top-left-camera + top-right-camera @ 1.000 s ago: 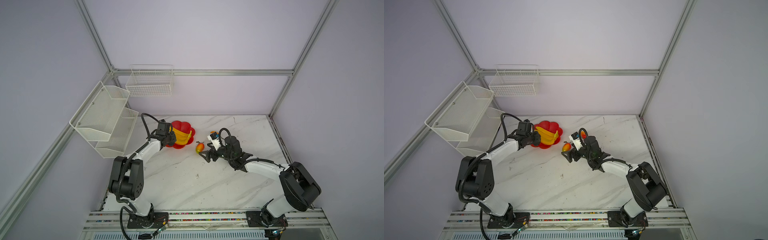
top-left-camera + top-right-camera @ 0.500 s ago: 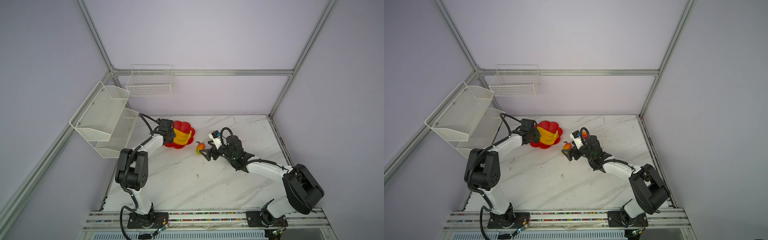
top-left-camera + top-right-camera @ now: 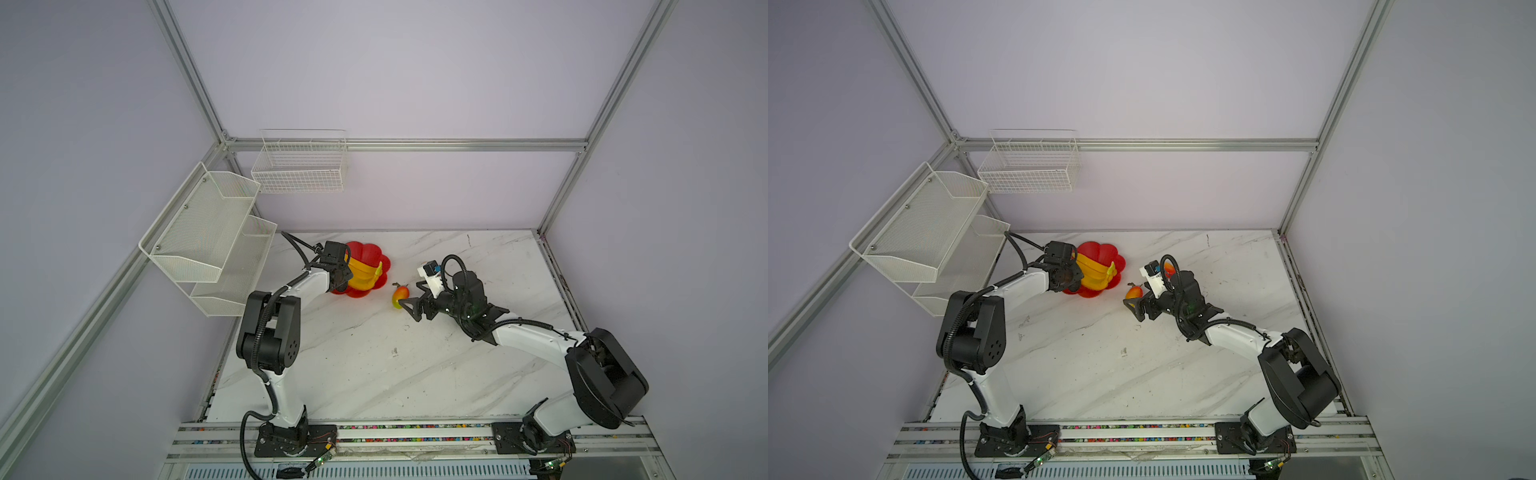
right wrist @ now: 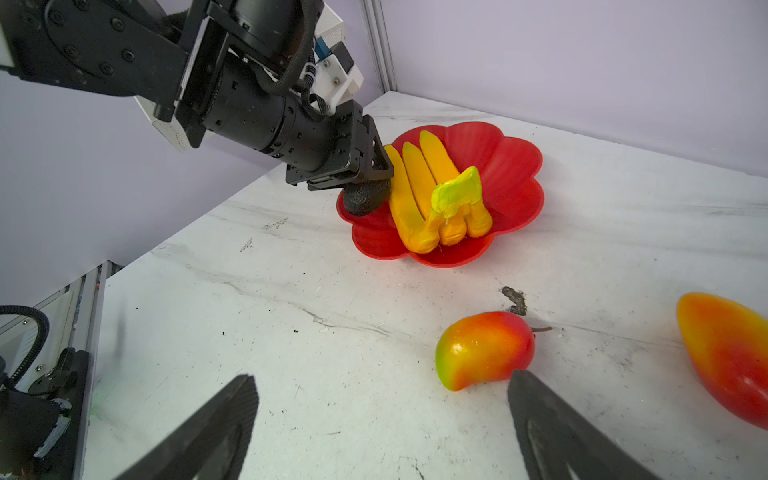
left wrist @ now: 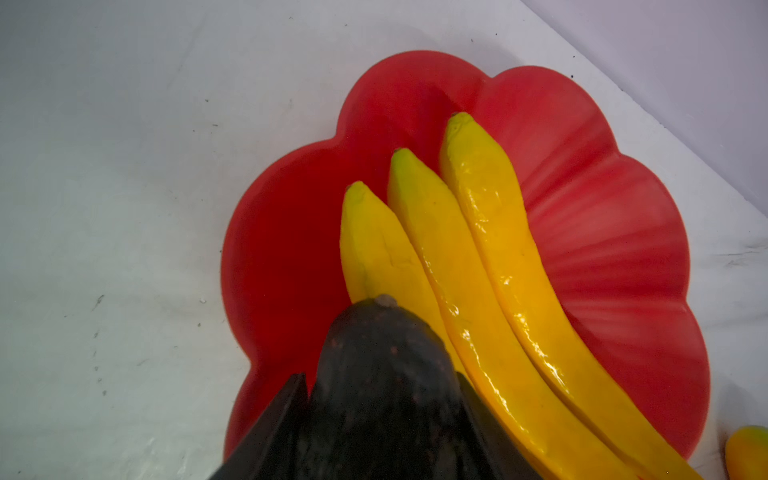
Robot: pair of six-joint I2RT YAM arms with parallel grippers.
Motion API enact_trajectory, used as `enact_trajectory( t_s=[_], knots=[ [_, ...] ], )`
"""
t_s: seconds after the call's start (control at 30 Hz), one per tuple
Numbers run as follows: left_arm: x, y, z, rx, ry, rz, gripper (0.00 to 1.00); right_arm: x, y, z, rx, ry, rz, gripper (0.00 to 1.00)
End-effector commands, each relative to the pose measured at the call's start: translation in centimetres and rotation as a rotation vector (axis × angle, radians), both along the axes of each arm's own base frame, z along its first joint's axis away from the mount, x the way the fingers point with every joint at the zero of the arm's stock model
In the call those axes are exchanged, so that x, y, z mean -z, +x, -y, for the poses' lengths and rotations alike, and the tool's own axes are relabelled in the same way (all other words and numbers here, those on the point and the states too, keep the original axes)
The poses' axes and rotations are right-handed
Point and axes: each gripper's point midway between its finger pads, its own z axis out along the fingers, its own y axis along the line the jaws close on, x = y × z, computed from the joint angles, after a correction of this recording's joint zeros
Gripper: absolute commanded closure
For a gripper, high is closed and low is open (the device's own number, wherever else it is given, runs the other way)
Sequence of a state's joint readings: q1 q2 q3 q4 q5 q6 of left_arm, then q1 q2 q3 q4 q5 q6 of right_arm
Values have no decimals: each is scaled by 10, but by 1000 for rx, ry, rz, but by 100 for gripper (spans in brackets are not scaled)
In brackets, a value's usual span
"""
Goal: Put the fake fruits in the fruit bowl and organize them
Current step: 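Carry the black avocado with the left gripper into the red bowl beside the bananas, then move the left gripper to the second black avocado and grasp it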
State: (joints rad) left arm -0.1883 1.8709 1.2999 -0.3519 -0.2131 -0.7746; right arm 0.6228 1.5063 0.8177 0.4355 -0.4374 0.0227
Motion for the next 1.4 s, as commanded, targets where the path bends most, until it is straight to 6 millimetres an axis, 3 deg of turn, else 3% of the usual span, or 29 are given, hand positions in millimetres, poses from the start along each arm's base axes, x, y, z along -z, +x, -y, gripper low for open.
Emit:
enact_trajectory(
  t_s=[0.0,0.23,0.27,0.33,0.37,0.53,0.63,0.8,0.9,1.0,1.1,1.23,1.37],
  knots=[
    [-36,23,0,-17,-20,115,47,-13,0,4,12,22,31,3],
    [-39,21,0,-14,-20,125,43,-14,0,4,18,22,32,3],
    [-40,20,0,-12,-20,128,41,-15,0,5,22,22,32,3],
    [-43,20,-1,-10,-15,133,22,-13,3,7,43,19,24,3],
    [-44,19,-2,-11,-8,136,18,-11,6,8,61,17,13,3],
    [-52,16,-4,-13,-3,164,17,-4,18,15,117,9,-21,3],
    [-62,14,-3,1,-2,195,18,-2,37,38,224,26,-56,3],
    [-83,3,7,69,56,239,19,12,75,109,468,102,-179,3],
    [-99,-9,36,228,163,277,21,30,89,142,569,121,-269,3],
    [-113,-31,90,470,321,323,22,39,91,144,558,131,-314,3],
    [-113,-50,144,696,358,355,21,48,93,146,565,118,-356,3],
    [-109,-63,209,875,152,365,23,48,93,165,597,130,-406,3],
    [-98,-83,280,986,17,338,22,39,71,185,644,131,-396,3]
  ],
)
